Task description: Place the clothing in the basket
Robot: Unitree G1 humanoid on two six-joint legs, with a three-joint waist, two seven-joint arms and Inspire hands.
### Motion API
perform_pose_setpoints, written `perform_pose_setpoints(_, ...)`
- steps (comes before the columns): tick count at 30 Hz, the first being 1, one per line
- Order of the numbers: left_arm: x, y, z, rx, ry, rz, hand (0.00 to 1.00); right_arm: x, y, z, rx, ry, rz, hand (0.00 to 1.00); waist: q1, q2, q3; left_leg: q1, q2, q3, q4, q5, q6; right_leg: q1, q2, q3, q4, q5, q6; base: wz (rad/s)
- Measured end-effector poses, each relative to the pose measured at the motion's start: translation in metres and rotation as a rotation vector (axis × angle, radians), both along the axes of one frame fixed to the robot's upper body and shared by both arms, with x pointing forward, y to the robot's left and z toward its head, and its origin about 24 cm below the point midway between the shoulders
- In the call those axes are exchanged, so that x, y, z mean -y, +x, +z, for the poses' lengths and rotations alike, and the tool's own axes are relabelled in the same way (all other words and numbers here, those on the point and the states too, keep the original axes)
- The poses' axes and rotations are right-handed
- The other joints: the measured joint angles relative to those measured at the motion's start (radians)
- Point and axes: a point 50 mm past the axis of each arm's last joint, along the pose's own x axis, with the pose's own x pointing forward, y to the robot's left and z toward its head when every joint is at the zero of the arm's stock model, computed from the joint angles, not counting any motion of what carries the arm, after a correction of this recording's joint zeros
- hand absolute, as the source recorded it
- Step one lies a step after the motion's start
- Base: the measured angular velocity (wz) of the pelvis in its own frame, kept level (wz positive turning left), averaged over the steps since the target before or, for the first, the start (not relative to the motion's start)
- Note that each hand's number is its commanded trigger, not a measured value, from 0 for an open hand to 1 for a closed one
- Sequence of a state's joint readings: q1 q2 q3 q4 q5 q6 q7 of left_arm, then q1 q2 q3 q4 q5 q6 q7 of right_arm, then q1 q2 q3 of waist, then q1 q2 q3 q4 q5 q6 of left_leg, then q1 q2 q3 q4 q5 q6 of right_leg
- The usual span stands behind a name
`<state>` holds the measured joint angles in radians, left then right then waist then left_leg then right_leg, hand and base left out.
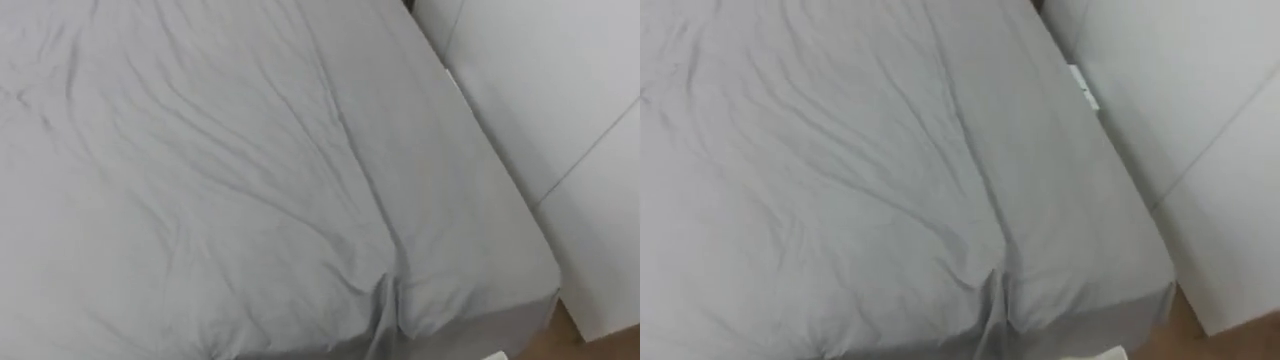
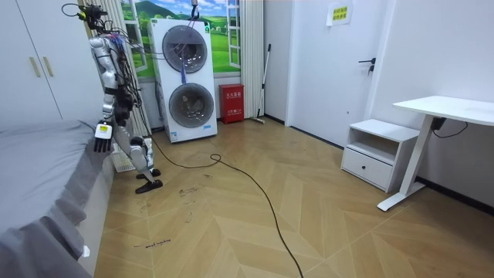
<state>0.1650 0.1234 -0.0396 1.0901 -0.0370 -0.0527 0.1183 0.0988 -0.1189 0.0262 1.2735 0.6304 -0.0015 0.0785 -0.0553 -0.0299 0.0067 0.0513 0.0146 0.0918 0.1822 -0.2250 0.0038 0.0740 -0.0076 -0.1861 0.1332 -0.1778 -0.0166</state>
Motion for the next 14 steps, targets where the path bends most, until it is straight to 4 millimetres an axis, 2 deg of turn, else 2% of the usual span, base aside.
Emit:
perform_pose_setpoints(3, 0.001, -0.0014, -0.0003, 0.001, 0.013, 0.021, 0.0, -0.0002, -0.0066, -0.0011, -0.036, 0.001, 0.016, 0.0, 0.009, -0.004, 0.0035, 0.005, -0.011, -0.024, 0.0, 0.003, 0.005, 0.013, -0.007, -0.014, -0.001, -0.007, 0.007, 0.26)
perform_pose_setpoints(7, -0.0015, -0.0017, 0.0005, 0.004, 0.055, 0.037, 0.0, -0.0074, -0.0067, -0.0025, -0.045, 0.018, 0.042, 0.0, 0.032, -0.006, 0.0036, 0.005, -0.013, -0.03, 0.0, 0.003, 0.005, 0.013, -0.009, -0.019, 0.0, -0.009, 0.008, 0.07)
perform_pose_setpoints(9, -0.0028, -0.0019, 0.001, 0.001, 0.086, 0.025, 0.0, -0.0086, -0.007, -0.0027, -0.048, 0.02, 0.058, 0.0, 0.034, -0.01, 0.0002, 0.005, -0.014, -0.038, 0.0, 0.003, 0.005, 0.016, -0.009, -0.024, 0.0, -0.009, 0.008, 0.07)
perform_pose_setpoints(14, -0.0035, -0.002, 0.0011, -0.012, 0.116, 0.003, 0.0, -0.0097, -0.0039, -0.0027, -0.05, 0.027, 0.084, 0.0, 0.034, -0.01, -0.0011, 0.009, -0.013, -0.039, 0.001, 0.003, 0.005, 0.026, -0.008, -0.028, 0.0, -0.009, 0.008, 0.01)
